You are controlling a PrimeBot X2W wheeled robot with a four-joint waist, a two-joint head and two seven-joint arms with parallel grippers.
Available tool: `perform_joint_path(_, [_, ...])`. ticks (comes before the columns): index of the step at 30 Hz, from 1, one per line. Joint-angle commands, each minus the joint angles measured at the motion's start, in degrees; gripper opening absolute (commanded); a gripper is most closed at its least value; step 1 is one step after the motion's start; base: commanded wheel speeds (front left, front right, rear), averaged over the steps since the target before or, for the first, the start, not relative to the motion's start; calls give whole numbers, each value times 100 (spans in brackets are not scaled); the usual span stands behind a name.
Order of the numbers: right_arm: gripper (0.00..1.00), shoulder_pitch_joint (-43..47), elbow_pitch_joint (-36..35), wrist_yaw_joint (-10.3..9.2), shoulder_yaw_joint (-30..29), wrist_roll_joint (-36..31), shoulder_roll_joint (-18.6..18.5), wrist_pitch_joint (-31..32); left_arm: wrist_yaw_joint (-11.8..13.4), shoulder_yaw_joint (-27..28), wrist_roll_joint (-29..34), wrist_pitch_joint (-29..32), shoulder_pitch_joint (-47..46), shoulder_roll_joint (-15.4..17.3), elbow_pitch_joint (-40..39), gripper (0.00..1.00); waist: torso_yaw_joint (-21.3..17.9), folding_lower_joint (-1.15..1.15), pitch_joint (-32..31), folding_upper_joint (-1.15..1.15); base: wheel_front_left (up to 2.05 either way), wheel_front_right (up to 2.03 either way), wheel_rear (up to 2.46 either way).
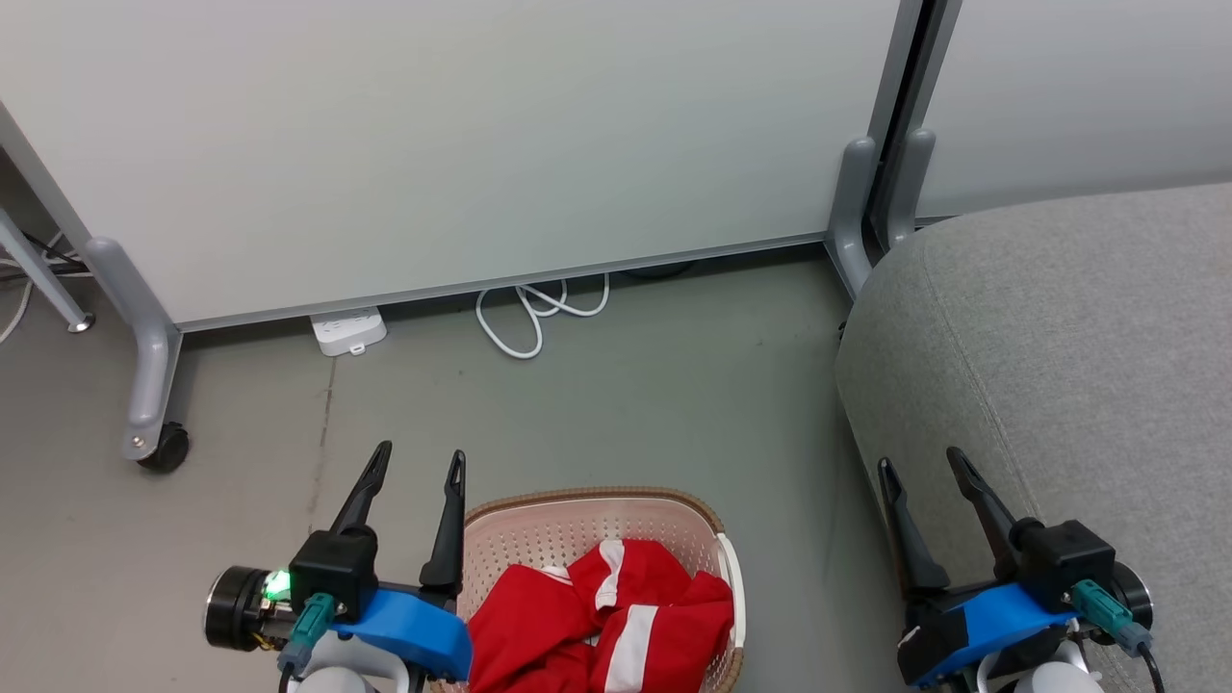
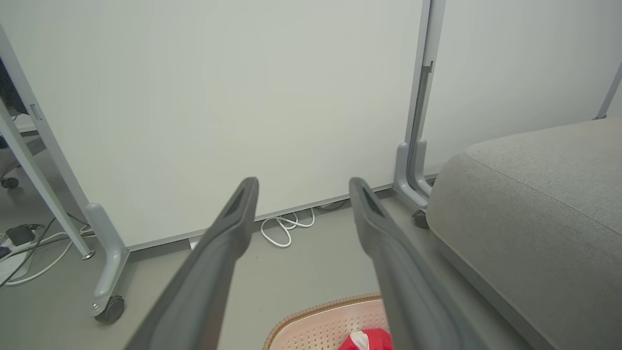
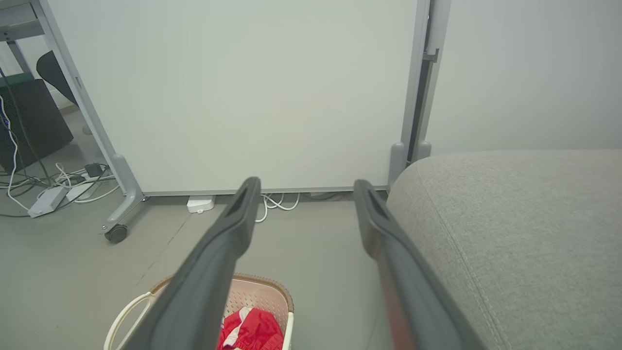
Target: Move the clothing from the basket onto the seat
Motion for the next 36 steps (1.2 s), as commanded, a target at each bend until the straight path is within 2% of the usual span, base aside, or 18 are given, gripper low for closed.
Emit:
perform_joint_path(1, [100, -90, -16, 3, 18, -44, -34, -20, -40, -56, 62, -25, -181, 49, 96, 100, -55, 0, 89, 0, 0, 0, 0])
perform_joint_path(6, [100, -264, -79, 3, 61, -36, -32, -20, -156, -342, 177, -21, -667, 226, 553, 100, -241, 0, 480, 0, 0, 0, 0])
perform_joint_path(14, [100, -732, -206, 3, 178, 19, -31, -19, -200, -918, 275, -21, -1503, 559, 1238, 100, -637, 0, 1330, 0, 0, 0, 0])
perform_joint_path(25, [100, -1493, -502, 3, 220, 111, -27, -19, -192, -2490, 76, -21, -2787, 1204, 2576, 100, -1080, 0, 2625, 0, 0, 0, 0])
perform_joint_path(36, [100, -2099, -805, 3, 273, 99, -27, -19, -192, -4055, -175, -13, -3859, 1447, 4005, 100, -1210, 0, 3684, 0, 0, 0, 0])
